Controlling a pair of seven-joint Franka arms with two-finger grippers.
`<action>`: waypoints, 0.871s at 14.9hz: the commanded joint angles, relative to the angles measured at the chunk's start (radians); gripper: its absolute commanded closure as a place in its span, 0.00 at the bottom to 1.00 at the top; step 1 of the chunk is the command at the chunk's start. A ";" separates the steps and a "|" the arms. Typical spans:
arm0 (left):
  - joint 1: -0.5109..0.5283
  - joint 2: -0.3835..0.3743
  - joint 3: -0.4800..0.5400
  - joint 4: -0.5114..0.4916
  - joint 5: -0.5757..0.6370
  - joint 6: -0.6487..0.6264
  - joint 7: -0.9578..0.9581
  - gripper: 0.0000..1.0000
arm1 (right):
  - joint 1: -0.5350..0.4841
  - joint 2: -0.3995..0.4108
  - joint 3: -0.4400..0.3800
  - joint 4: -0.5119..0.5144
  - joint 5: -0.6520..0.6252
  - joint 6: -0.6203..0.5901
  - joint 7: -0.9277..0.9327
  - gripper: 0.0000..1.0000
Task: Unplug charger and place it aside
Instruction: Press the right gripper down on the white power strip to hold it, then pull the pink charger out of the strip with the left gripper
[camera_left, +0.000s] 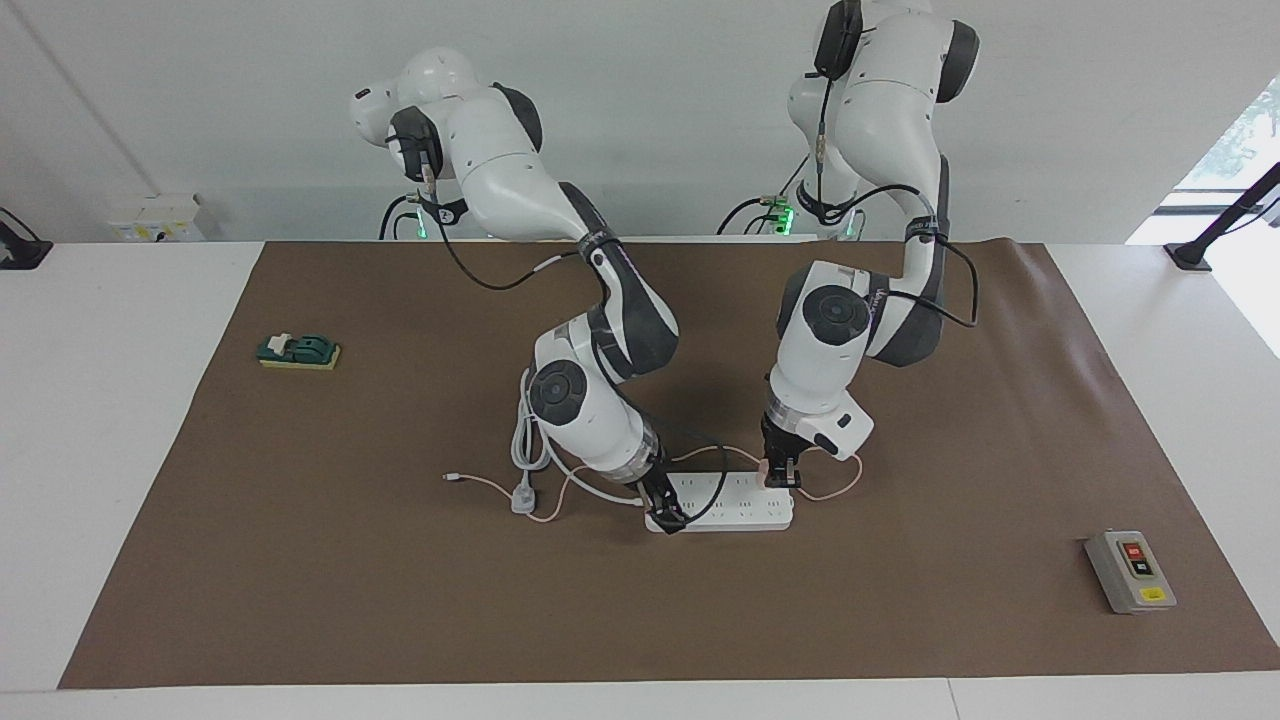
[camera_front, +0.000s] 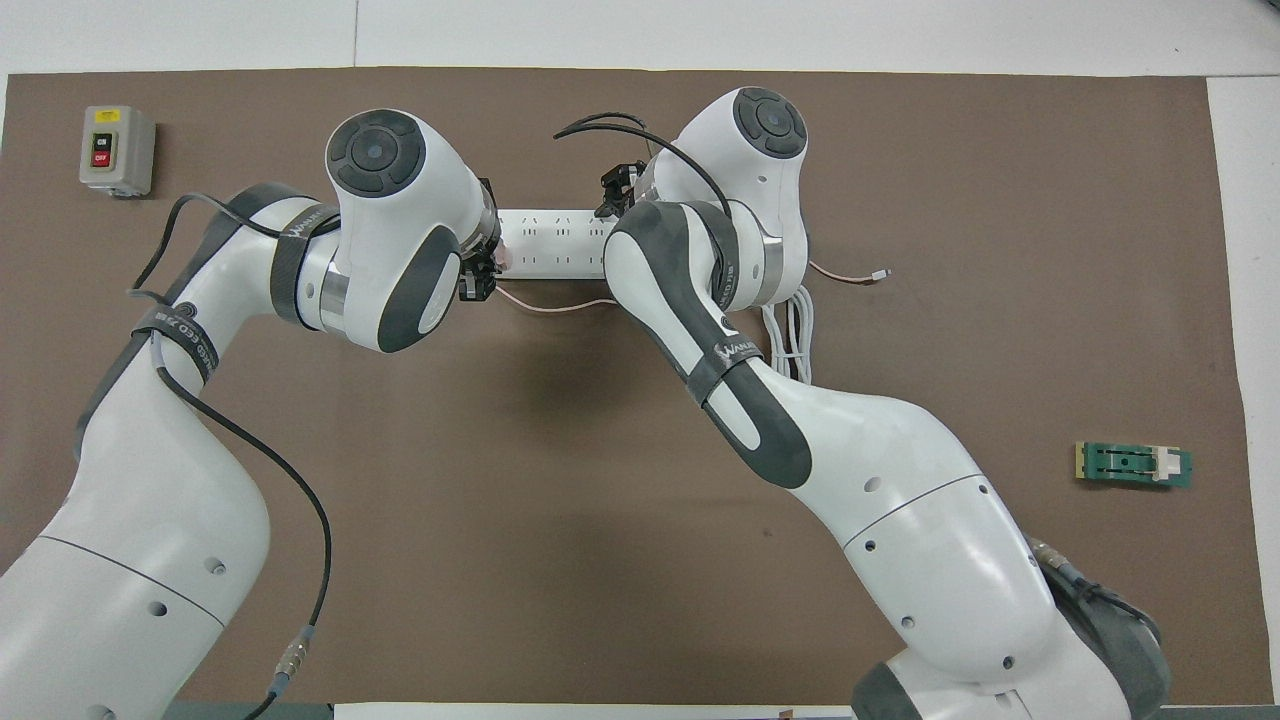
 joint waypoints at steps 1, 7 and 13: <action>-0.017 -0.028 0.013 -0.018 0.013 -0.050 0.004 0.98 | -0.011 -0.026 0.007 -0.046 -0.009 0.021 -0.025 0.00; -0.017 -0.020 0.013 -0.008 0.027 -0.057 0.004 0.98 | -0.014 -0.030 0.008 -0.086 0.040 0.079 0.010 0.00; -0.005 -0.033 0.013 0.021 0.024 -0.091 0.021 1.00 | -0.016 -0.030 0.007 -0.086 0.049 0.082 0.015 0.00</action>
